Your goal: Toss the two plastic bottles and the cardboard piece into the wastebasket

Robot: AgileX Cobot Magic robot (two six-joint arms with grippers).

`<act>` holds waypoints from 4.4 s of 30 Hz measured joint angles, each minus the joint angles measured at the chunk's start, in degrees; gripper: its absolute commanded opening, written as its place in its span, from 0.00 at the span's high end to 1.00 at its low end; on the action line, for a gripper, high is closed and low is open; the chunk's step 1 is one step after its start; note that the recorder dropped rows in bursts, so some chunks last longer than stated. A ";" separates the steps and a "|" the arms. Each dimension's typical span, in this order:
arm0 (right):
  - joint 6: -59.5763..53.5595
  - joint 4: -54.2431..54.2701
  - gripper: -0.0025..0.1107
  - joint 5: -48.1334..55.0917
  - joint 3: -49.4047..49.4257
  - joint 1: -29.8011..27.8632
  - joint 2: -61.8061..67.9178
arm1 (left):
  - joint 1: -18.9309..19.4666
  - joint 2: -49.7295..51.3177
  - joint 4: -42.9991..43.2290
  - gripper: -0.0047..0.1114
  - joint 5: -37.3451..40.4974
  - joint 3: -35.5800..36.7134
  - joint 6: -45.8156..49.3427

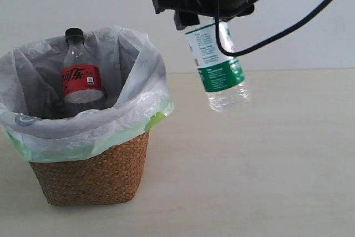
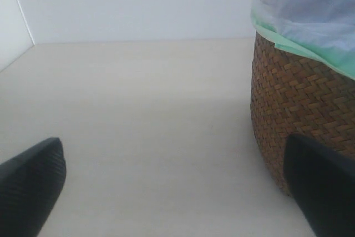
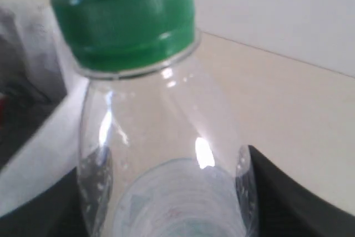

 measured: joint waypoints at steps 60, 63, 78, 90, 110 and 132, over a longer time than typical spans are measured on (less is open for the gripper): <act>-18.00 50.52 0.77 -3.90 -14.75 -0.04 0.24 | 0.00 0.00 0.00 0.03 0.00 0.00 0.00; -25.61 59.95 0.24 -6.91 -16.80 0.10 -0.09 | 0.00 0.00 0.00 0.03 0.00 0.00 0.00; -20.91 53.97 0.07 -0.96 -17.13 0.10 4.70 | 0.00 0.00 0.00 0.03 0.00 0.00 0.00; -20.72 49.81 0.07 3.54 -17.13 0.10 4.70 | 0.00 0.00 0.00 0.03 0.00 0.00 0.00; -12.28 17.11 0.98 23.62 -17.13 0.10 -4.54 | 0.00 0.00 0.00 0.03 0.00 0.00 0.00; -7.36 1.01 0.98 16.98 5.77 0.10 -32.54 | 0.00 0.00 0.00 0.03 0.00 0.00 0.00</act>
